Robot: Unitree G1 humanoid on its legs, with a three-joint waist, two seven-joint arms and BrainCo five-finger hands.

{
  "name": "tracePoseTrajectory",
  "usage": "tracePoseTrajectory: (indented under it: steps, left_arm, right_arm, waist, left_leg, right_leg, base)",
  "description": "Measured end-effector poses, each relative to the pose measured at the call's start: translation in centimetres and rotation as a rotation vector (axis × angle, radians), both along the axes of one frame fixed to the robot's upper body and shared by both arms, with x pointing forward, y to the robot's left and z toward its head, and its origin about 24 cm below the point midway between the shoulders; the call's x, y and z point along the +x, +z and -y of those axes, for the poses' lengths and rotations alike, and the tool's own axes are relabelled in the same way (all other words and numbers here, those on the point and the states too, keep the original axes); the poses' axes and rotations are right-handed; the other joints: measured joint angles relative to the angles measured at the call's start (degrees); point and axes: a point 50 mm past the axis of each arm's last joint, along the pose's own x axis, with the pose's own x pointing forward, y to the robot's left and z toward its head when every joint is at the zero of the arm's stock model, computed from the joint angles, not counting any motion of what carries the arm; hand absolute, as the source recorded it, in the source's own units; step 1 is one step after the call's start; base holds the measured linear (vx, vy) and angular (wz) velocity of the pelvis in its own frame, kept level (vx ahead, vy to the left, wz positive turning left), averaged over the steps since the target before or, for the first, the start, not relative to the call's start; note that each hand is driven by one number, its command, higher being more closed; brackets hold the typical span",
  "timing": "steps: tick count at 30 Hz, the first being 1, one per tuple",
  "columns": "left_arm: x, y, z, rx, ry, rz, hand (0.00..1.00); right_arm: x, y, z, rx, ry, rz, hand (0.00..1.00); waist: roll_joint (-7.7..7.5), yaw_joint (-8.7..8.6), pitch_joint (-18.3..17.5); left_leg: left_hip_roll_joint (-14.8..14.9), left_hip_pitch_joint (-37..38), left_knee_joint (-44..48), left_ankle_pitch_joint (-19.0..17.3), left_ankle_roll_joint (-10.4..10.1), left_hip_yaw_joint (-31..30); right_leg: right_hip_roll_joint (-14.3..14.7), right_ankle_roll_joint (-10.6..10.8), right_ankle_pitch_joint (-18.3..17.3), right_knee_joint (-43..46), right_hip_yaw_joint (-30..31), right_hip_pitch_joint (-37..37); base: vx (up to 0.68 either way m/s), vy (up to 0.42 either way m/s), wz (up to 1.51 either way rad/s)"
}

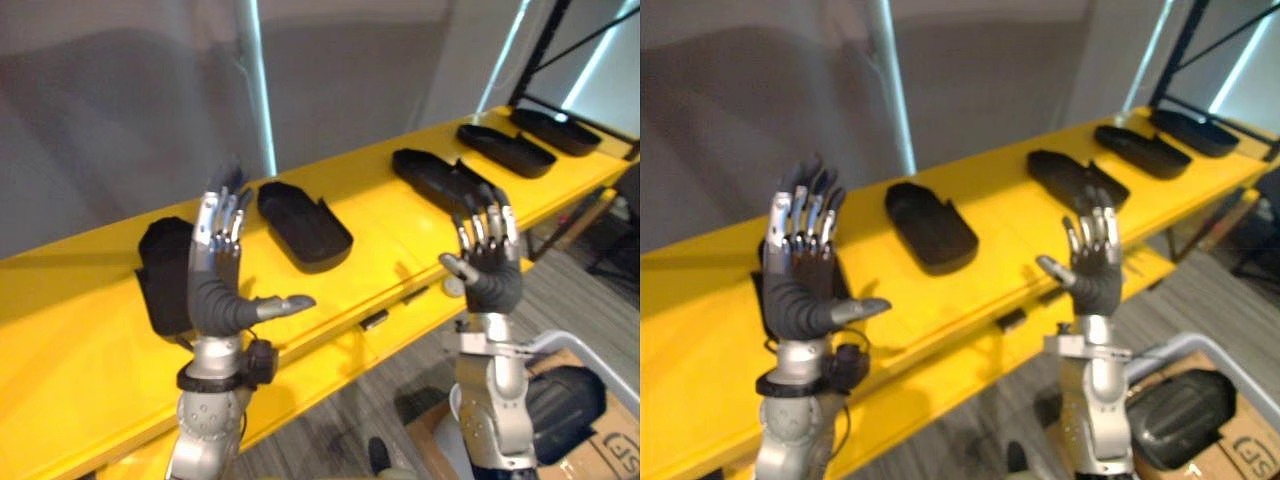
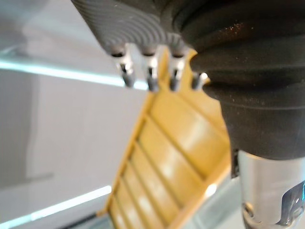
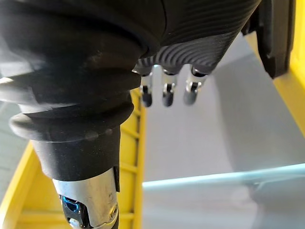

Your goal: Walk over and take plastic housings, then place them on the shelf

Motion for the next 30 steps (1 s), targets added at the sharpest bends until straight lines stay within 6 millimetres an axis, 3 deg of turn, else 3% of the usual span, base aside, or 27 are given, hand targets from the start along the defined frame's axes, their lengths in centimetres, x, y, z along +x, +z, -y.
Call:
tracePoseTrajectory:
  steps: [3,6,11,14,17,21,26,30]
  left_arm:
    - [0.0,0.9,-0.5,0.008,-0.019,0.067,0.00]
    - [-0.1,2.0,0.1,-0.009,-0.109,0.139,0.00]
    - [0.1,2.5,1.8,-0.026,-0.236,0.159,0.00]
    - [0.5,1.8,3.3,-0.026,-0.302,0.093,0.00]
    - [1.0,1.0,4.3,-0.011,-0.326,0.026,0.00]
    - [1.4,0.2,5.2,-0.002,-0.328,-0.028,0.00]
    - [1.3,-0.4,4.8,-0.026,-0.291,-0.072,0.00]
    - [1.1,-1.9,3.7,-0.053,-0.224,-0.159,0.00]
  right_arm:
    - [0.5,0.7,0.7,-0.004,-0.055,0.019,0.00]
    - [0.5,1.1,2.2,-0.019,-0.160,0.022,0.00]
    - [-0.7,1.5,6.0,-0.016,-0.336,0.024,0.00]
    - [-2.6,1.0,7.4,-0.019,-0.396,0.003,0.00]
    - [-3.9,0.4,7.4,0.039,-0.399,-0.010,0.00]
    - [-5.2,-0.6,6.8,0.099,-0.382,-0.035,0.00]
    - [-4.9,-0.7,4.6,0.086,-0.240,-0.019,0.00]
    - [-4.7,-0.8,4.1,0.080,-0.204,-0.020,0.00]
  waist:
    - [1.36,0.70,0.5]
    - [1.61,0.78,0.4]
    - [1.40,-0.75,0.5]
    - [1.16,-2.26,0.4]
    - [1.32,-3.72,0.5]
    - [1.47,-3.64,0.4]
    - [1.63,-2.49,0.4]
    - [1.73,-1.77,0.4]
  left_leg:
    - [0.0,-0.1,-0.1,0.0,0.0,-0.4]
    - [0.2,0.1,-0.1,0.0,0.0,-0.4]
    - [0.8,1.8,0.1,-1.3,0.0,2.7]
    - [1.0,1.8,0.4,-2.1,0.0,5.7]
    - [1.1,2.5,-0.1,-2.0,0.0,8.6]
    - [1.5,4.2,-0.5,-2.4,-0.4,9.6]
    - [1.8,4.7,-1.2,-2.4,-0.4,9.0]
    - [2.1,3.2,-0.9,-2.3,-0.3,5.7]
  right_leg:
    - [0.1,0.5,0.3,-0.3,-0.2,-0.1]
    - [0.3,0.9,0.7,-0.4,0.1,0.0]
    - [1.7,0.5,1.3,0.1,3.5,-0.2]
    - [2.2,-1.2,0.5,0.2,5.2,-1.9]
    - [2.2,-2.1,0.3,0.6,5.0,-3.1]
    - [2.9,-2.5,1.0,1.3,4.9,-3.1]
    - [2.9,-1.7,1.6,0.6,3.7,-2.5]
    - [2.2,-1.3,1.4,-0.1,0.3,-1.6]
  base:
    - [-0.01,-0.006,0.01]
    - [-0.01,-0.016,-0.06]
    - [-0.05,-0.004,-0.41]
    - [-0.06,0.004,-0.57]
    - [0.00,0.009,-0.51]
    - [0.05,0.003,-0.24]
    - [0.04,-0.018,0.04]
    - [0.02,-0.033,0.45]
